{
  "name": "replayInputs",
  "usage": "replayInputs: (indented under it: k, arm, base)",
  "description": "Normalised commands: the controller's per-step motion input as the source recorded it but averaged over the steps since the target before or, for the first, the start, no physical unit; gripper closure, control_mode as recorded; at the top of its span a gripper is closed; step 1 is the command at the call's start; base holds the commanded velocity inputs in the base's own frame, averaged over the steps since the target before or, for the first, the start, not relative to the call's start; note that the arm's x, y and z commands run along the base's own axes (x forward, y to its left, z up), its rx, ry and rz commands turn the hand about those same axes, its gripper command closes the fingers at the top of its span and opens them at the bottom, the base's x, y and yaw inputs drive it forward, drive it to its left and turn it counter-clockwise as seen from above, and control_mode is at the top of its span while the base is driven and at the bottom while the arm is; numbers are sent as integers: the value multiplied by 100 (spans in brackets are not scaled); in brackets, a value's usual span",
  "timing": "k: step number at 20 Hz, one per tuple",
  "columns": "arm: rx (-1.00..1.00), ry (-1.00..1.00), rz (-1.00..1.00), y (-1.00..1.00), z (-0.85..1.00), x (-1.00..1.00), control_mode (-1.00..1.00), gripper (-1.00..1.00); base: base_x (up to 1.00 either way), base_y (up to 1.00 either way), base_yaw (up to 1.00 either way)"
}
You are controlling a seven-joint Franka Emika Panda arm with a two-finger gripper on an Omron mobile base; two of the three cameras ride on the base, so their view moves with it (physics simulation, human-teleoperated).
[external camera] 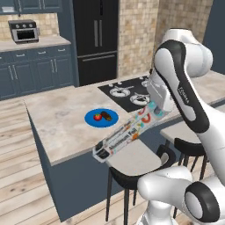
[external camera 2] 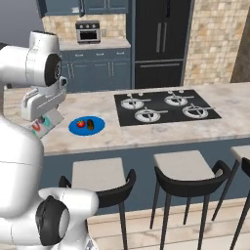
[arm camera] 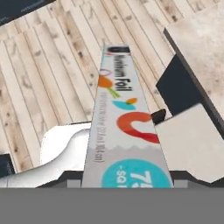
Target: Retrieve the tupperware and aluminum foil from the cabinet and place them on the dining counter near the plate with tomato and sweet potato to prepare for storing leftovers.
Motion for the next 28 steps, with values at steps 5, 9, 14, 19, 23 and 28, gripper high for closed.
replayInputs:
  k: [5,9,14,19,23,28]
  arm:
    - [1,-39,-13,-32,21,63,-100,100]
    - [0,-27,-30,-27,-10,55,-100,100]
    - [1,-16,-30,-42,-30,69,-100,100]
    - [9,-5,-26,-33,-35,81,-100,100]
    - [18,0,-14,-21,-43,82,-100,100]
    - [15,0,-5,-3,-44,67,-100,100]
  base:
    - [0,0,0]
    - [0,0,0]
    - [0,0,0]
    - [0,0,0]
    - [0,0,0]
    - [0,0,0]
